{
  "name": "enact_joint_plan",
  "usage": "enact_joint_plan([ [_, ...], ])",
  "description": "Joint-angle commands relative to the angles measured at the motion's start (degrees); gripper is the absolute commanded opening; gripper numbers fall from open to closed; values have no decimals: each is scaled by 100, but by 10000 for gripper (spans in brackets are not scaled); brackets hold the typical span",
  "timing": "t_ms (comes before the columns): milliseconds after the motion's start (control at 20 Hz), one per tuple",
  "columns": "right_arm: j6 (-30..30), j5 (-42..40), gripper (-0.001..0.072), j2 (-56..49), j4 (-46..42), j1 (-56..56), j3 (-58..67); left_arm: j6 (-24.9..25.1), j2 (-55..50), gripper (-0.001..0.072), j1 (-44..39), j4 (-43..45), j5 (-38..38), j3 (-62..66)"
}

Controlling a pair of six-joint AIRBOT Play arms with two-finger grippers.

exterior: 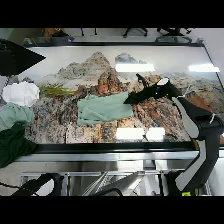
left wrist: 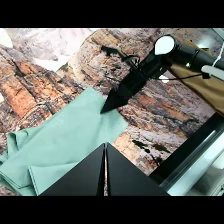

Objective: Fold the shirts.

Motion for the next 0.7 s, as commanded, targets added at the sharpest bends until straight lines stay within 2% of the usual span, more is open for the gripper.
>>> enact_joint_plan([
  [0,-122,186,18,487,811,-271,625,9,2,16,7,0,-101,-2],
  [100,50,153,17,903,946,-638,1296,9,2,16,7,0,-133,-2],
  [300,815,2,17,1366,809,-1709,2415,9,2,16,7,0,-140,-2],
  [650,1770,-531,18,1469,387,-3967,2564,11,2,16,7,0,-166,-2],
])
